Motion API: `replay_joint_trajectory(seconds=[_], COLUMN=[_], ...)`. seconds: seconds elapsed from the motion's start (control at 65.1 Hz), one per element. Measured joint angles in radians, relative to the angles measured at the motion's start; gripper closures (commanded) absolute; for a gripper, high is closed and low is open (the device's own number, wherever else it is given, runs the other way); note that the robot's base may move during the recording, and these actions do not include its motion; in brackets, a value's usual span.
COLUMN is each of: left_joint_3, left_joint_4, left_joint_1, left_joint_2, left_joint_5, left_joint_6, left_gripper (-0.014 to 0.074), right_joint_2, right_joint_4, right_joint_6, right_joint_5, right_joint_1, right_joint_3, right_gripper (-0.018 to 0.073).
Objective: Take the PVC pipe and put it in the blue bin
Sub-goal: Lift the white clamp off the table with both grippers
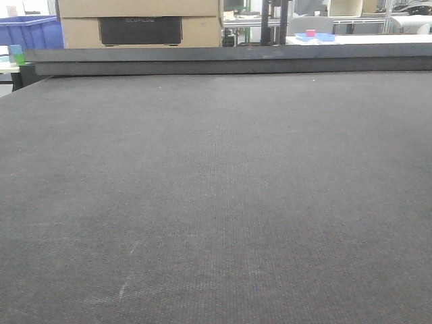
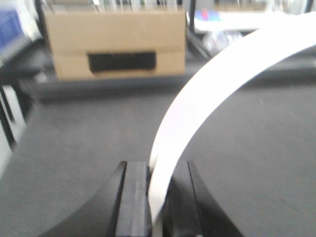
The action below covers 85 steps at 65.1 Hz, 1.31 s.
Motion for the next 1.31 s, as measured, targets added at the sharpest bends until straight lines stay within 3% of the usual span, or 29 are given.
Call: replay_joint_trajectory(seconds=[0.138, 0.369, 0.615, 1.307], left_joint_3=[0.104, 0.183, 0.183, 0.183], left_joint_4=[0.019, 0.019, 0.000, -0.006], left_joint_1=[0.040, 0.091, 0.093, 0.093], left_joint_2=[-0.101, -0.189, -0.194, -0.194], left_joint_5=[-0.039, -0.055, -0.057, -0.059], left_joint_6=[-0.002, -0.002, -0.002, -0.002], left_gripper=[0.0707, 0.0707, 0.0707, 0.0707], right_joint_2=[-0.018, -0.024, -0.049, -0.051], right_joint_4=[0.002, 0.107, 0.117, 0.120], right_joint_6=[0.000, -0.025, -0.098, -0.104], right_joint_5=[0.002, 0.011, -0.010, -0.048], right_joint_1=[0.002, 0.002, 0.002, 0.002], right_joint_3=[0.000, 0.000, 0.000, 0.000], right_gripper=[0.0727, 0.0727, 0.0727, 0.0727])
